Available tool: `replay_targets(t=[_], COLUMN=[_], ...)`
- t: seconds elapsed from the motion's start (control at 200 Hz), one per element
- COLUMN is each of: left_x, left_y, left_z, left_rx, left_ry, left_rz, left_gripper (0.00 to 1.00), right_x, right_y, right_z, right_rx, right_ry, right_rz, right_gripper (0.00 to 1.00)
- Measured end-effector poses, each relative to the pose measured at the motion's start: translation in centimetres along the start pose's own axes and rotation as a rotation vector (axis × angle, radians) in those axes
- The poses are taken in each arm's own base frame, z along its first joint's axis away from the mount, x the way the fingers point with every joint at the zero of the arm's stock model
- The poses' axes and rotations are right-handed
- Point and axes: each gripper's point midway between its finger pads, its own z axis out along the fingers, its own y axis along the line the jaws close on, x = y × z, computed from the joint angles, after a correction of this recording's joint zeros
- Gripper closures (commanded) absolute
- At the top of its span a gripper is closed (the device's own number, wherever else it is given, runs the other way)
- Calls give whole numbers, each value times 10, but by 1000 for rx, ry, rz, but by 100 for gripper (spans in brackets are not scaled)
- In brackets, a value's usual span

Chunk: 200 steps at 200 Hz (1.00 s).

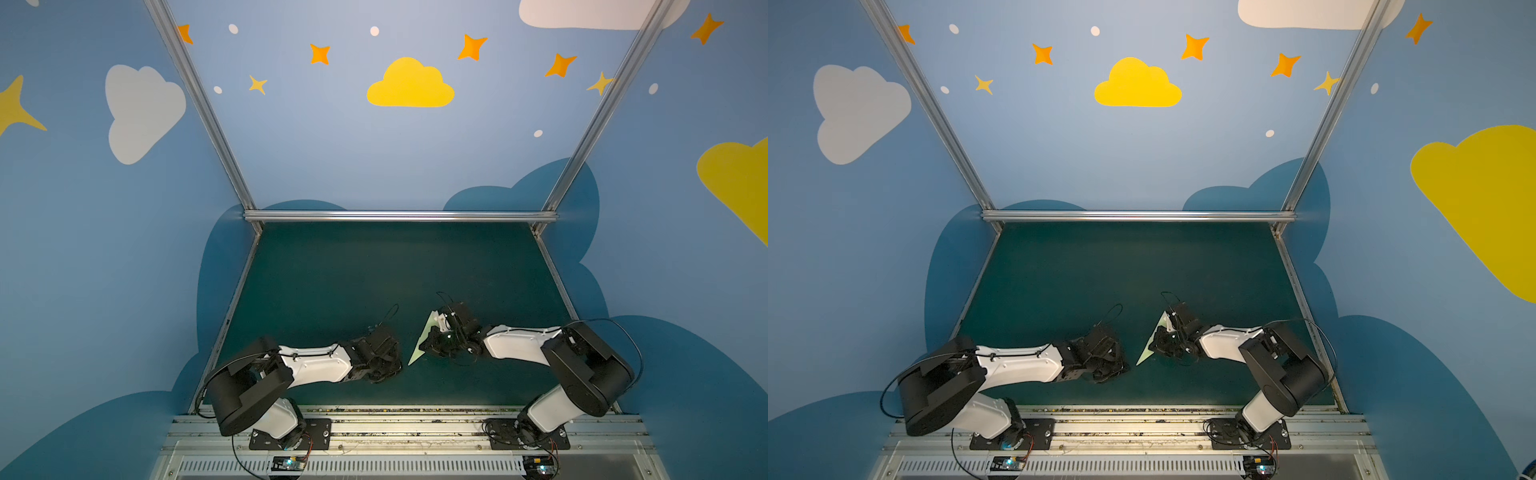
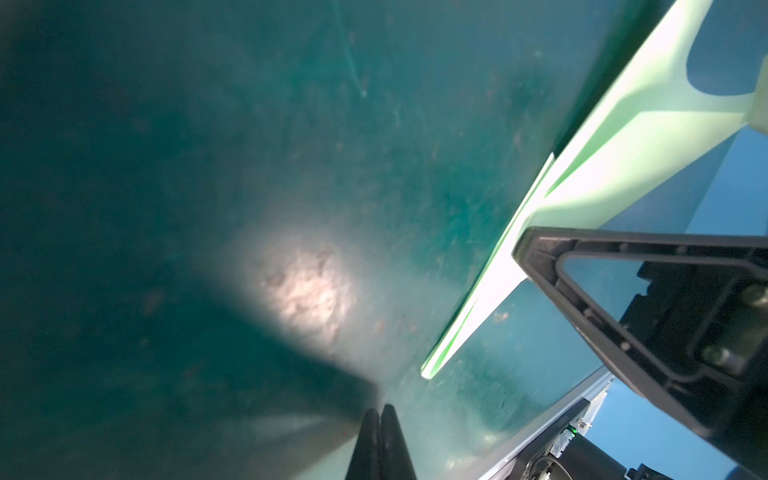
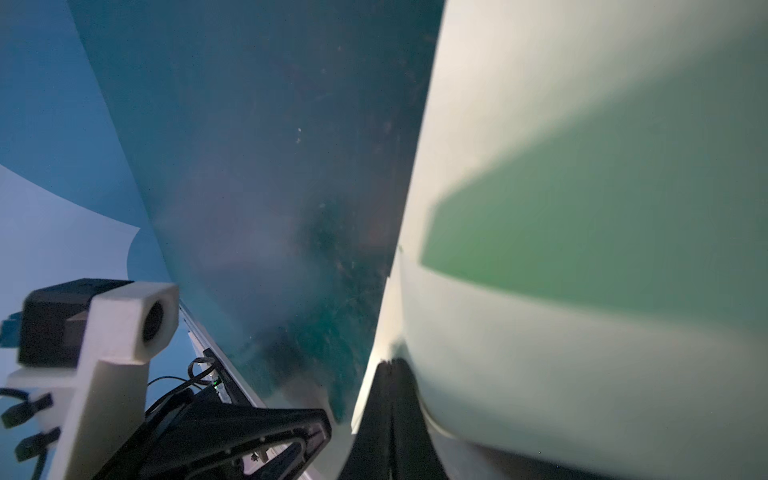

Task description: Fold a paper plane with a square sheet of paper (fold left side to right side)

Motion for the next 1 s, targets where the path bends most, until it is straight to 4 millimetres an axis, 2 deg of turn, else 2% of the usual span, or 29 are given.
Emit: replay_targets(t=[0.245, 0.345, 0.446, 0.596, 0.736, 1.001], left_x=[-13, -16, -17, -16, -20, -28], left_y=[-44, -53, -50, -46, -52, -45], left_z=[-3, 10, 26, 39, 40, 40], left_rx=[66, 68, 46, 25, 41, 42], left_ry=[-21, -4, 20, 47, 42, 37], left_rz=[50, 61, 62, 65, 72, 54], left_gripper=[97, 97, 97, 97, 97, 97], right_x=[0, 0, 0, 0, 0, -1], right_y=[0, 0, 0, 0, 0, 1], right_z=[0, 0, 0, 0, 0, -2], right_rx=[-2, -3, -3, -3, -1, 1], right_ry=[-2, -2, -3, -3, -5, -12], right_rz=[0, 3, 6, 10, 11, -11], right_gripper=[100, 100, 100, 100, 100, 100])
